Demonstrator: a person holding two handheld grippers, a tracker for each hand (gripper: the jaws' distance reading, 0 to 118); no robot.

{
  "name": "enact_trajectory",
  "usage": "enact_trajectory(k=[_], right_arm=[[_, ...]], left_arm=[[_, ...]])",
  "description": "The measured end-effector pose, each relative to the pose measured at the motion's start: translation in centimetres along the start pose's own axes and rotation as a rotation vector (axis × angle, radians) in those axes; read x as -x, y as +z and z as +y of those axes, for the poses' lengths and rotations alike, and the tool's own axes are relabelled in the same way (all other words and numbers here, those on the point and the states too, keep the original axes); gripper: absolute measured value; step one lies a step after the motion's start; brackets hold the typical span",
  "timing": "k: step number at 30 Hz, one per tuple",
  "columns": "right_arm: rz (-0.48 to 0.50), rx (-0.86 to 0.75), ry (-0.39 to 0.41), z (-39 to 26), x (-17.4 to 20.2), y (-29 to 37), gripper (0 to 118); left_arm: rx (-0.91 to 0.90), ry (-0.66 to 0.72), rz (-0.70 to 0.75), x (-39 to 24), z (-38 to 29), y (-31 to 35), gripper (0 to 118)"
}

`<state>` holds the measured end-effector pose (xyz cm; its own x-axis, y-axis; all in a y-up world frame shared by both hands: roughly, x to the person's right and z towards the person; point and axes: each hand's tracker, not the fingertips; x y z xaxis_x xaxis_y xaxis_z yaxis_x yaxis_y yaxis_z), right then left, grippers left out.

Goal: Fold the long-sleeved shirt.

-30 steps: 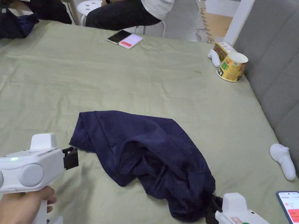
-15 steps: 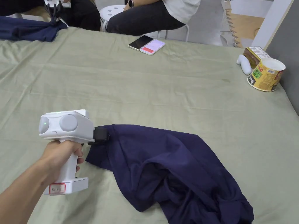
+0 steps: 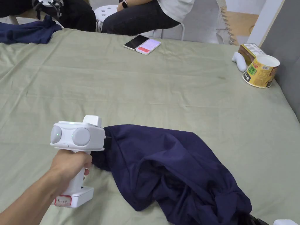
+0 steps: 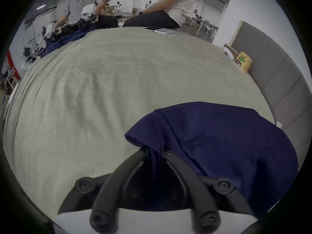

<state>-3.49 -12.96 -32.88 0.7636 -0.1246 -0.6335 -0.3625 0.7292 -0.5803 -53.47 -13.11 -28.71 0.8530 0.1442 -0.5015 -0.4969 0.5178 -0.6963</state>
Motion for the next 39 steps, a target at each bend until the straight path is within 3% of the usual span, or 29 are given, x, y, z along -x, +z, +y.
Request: enact_trajectory(k=[5, 12, 20, 30, 39], right_arm=[[0.016, -0.07, -0.084, 1.2, -1.1, 2.1, 6], [0.054, -0.217, -0.135, 6.3, -1.9, 5.5, 5], [0.039, -0.407, -0.004, 17.4, -0.5, 11.2, 5], [0.019, -0.643, 0.077, 32.6, 1.6, 22.6, 5], [-0.068, -0.775, 0.137, 45.6, 5.0, 29.2, 5]], left_arm=[[-0.091, 0.161, -0.099, 2.3, 0.3, 3.6, 12], [-0.346, 0.142, -0.103, 2.7, 1.5, 13.8, 12], [-0.622, 0.051, -0.066, 3.4, 5.9, 27.9, 12], [-0.894, 0.008, -0.002, 4.3, 12.0, 44.5, 12], [-0.993, -0.057, 0.135, 1.5, 20.6, 52.4, 12]])
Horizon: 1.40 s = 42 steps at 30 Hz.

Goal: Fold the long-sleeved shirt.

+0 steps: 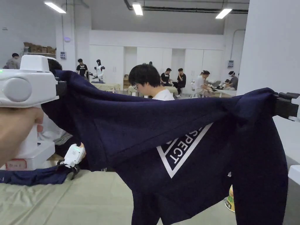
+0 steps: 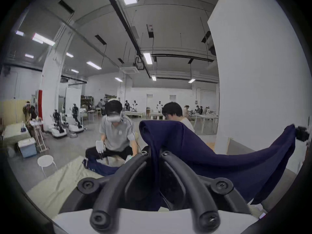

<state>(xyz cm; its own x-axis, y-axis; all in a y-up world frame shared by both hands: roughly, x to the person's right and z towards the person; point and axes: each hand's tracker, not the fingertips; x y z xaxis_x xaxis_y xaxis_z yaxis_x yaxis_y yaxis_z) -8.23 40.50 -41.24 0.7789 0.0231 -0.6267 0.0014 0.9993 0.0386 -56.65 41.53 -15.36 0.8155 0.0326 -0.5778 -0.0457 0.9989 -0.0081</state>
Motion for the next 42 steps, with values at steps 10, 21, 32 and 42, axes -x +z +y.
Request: enact_trajectory(k=[10, 21, 32, 42], right_arm=[[-0.125, -0.085, 0.052, 10.9, 0.2, -8.5, 5], [-0.224, -0.126, 0.072, 13.7, -0.5, -19.0, 5], [-0.222, -0.072, 0.035, 4.2, -1.3, -20.8, 5], [-0.19, 0.201, 0.034, -15.3, -2.3, -14.0, 5]], left_arm=[[-0.091, -0.065, 0.074, -2.4, 9.4, -7.1, 12], [-0.129, -0.07, 0.112, -3.3, 12.7, -17.6, 12], [-0.069, -0.081, 0.101, -4.6, 3.3, -19.7, 12], [0.219, -0.101, -0.025, -4.9, -16.1, -14.6, 12]])
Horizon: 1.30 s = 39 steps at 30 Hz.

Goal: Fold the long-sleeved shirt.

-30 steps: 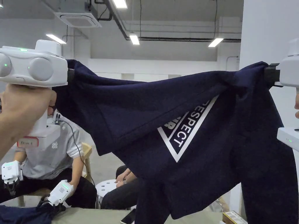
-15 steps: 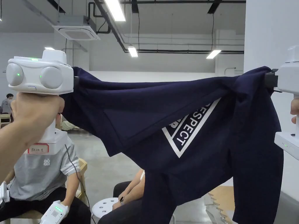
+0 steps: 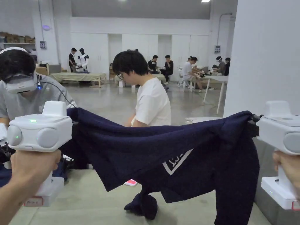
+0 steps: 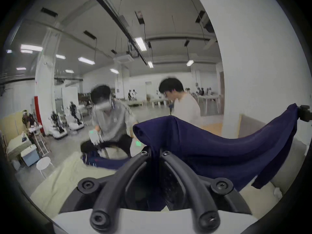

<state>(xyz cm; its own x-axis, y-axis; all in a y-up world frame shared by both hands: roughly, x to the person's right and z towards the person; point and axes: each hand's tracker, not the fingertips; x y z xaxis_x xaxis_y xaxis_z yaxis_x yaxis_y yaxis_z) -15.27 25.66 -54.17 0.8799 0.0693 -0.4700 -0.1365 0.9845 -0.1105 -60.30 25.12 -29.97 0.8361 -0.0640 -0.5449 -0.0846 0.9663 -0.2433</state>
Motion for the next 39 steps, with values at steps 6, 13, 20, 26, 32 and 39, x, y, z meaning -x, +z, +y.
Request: enact_trajectory(k=[6, 13, 20, 26, 32, 39], right_arm=[[0.032, 0.217, -0.028, -14.8, -1.2, 5.7, 5], [0.125, 0.384, -0.005, -29.9, -3.3, 15.8, 5], [0.225, 0.633, 0.119, -39.4, -4.5, 24.6, 5], [0.23, 0.77, 0.092, -43.1, -5.1, 24.6, 5], [0.132, 0.747, 0.015, -42.9, -5.5, 25.1, 98], [0.076, 0.452, -0.166, -34.8, -6.7, 28.7, 118]], left_arm=[[0.209, 0.028, -0.069, -1.5, -15.1, 4.8, 12], [0.418, 0.03, -0.12, -1.2, -31.9, 14.0, 12], [0.646, -0.068, -0.174, -0.9, -41.2, 23.0, 12], [0.724, -0.104, -0.187, -1.5, -42.4, 22.5, 12], [0.711, 0.008, -0.116, 0.9, -41.4, 21.7, 100], [0.484, 0.255, -0.053, 4.8, -34.0, 25.7, 109]])
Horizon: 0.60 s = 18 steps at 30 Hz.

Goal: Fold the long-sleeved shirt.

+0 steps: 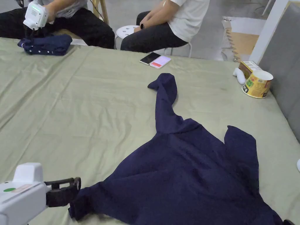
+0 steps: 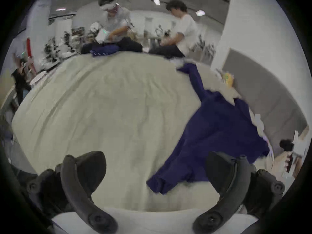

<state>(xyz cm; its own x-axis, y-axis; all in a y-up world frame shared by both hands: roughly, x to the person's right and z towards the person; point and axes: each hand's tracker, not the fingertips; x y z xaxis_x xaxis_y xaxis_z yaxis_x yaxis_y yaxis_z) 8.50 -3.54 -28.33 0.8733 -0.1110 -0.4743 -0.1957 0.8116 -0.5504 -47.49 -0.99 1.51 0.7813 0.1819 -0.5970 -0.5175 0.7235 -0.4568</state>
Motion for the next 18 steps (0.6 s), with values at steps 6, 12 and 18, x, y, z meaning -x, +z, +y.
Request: enact_trajectory(k=[6, 12, 18], right_arm=[[0.026, -0.171, 0.097, 4.3, 6.0, -0.5, 109], [0.098, -0.206, 0.129, 5.8, 10.7, -3.5, 0], [0.13, -0.198, 0.156, 5.1, 12.9, -4.3, 0]], left_arm=[[-0.043, 0.074, -0.016, -1.4, 3.5, 0.1, 98], [-0.019, 0.172, -0.034, -2.3, 2.6, -0.8, 6], [0.132, 0.311, 0.032, -0.4, -0.2, -2.9, 111]])
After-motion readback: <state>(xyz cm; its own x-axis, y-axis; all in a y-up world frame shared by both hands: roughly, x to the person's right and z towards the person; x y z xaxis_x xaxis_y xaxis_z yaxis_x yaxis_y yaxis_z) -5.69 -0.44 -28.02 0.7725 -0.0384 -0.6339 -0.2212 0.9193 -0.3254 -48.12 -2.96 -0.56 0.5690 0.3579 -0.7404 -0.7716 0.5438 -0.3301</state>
